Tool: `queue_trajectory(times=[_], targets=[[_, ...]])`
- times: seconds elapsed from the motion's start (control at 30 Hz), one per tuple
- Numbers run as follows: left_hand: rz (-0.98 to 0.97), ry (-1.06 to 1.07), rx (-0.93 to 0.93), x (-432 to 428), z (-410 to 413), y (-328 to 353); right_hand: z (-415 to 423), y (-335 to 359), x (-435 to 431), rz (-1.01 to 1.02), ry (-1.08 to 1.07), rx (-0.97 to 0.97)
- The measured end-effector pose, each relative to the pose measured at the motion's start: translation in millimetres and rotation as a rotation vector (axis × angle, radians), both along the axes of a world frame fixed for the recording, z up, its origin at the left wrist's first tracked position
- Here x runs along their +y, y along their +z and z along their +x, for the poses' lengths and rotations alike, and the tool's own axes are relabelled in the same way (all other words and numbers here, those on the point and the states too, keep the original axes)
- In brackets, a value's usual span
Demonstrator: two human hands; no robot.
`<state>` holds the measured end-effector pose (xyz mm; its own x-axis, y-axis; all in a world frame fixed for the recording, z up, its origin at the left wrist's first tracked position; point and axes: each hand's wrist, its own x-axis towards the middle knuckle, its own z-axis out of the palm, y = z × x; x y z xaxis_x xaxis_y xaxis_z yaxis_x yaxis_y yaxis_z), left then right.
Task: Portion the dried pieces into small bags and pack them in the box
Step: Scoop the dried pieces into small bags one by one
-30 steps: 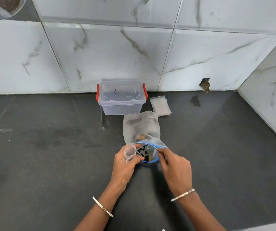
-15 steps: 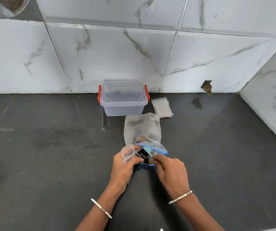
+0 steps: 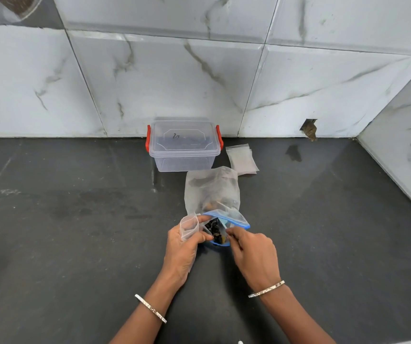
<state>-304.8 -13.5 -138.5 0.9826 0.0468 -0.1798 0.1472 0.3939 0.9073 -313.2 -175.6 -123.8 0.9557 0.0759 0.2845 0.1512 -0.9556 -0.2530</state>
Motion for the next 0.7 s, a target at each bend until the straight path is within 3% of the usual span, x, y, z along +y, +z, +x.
queue_trajectory(times=[0.23, 0.37, 0.7], targets=[[-0.050, 0.007, 0.033, -1, 4, -2, -9, 6, 1, 0.247, 0.063, 0.202], [-0.113, 0.003, 0.039, 0, 7, 1, -6, 14, 4, 0.594, -0.027, 0.361], [-0.141, -0.034, 0.060, -7, 13, 11, 3, 22, -8, 1.113, -0.251, 0.524]])
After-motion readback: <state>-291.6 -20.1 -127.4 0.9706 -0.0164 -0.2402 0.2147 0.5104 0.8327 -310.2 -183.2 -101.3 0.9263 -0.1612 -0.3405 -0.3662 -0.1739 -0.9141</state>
